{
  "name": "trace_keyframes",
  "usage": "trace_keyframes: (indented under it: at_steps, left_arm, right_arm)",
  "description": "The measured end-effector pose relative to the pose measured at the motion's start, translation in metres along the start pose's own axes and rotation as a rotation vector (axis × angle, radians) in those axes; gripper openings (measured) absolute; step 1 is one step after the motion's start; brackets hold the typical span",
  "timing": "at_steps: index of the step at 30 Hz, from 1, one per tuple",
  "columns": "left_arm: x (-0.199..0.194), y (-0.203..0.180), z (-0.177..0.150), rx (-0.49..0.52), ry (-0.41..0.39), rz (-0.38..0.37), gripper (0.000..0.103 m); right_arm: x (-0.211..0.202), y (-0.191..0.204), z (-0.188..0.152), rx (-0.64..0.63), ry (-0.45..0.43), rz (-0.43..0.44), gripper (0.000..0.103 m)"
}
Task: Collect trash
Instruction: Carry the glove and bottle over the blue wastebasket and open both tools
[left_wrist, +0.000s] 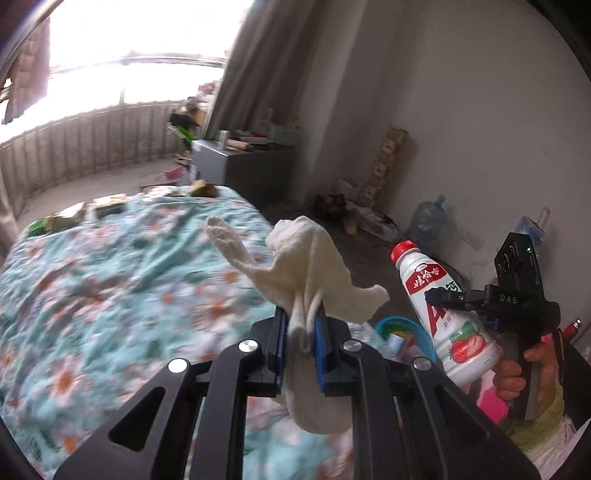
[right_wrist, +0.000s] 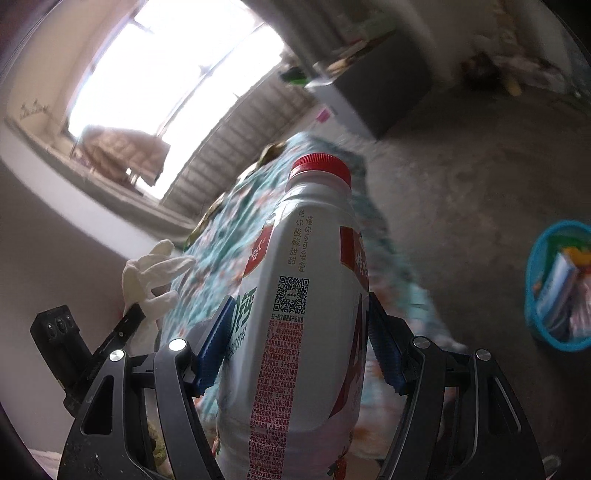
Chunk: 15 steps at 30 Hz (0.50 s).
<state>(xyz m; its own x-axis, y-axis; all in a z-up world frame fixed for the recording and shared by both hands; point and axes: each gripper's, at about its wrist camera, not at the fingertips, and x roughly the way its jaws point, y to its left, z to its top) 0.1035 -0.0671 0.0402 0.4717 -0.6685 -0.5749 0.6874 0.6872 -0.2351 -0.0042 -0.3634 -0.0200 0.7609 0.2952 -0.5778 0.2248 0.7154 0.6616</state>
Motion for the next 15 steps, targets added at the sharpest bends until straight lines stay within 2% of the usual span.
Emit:
trace_keyframes:
  at_steps: [6, 9, 13, 15]
  left_arm:
    - [0.039, -0.043, 0.011, 0.043, 0.064, -0.103, 0.012]
    - [0.060, -0.066, 0.019, 0.061, 0.102, -0.165, 0.012]
    - [0.088, -0.094, 0.024, 0.059, 0.149, -0.238, 0.012]
    - [0.107, -0.110, 0.024, 0.063, 0.194, -0.269, 0.012]
  right_arm:
    - [-0.037, -0.045, -0.002, 0.111, -0.073, -0.033, 0.065]
    - [-0.063, -0.074, -0.003, 0.200, -0.136, -0.056, 0.065]
    - [-0.096, -0.114, -0.011, 0.290, -0.221, -0.166, 0.065]
    - [-0.105, -0.132, -0.016, 0.337, -0.242, -0.187, 0.065]
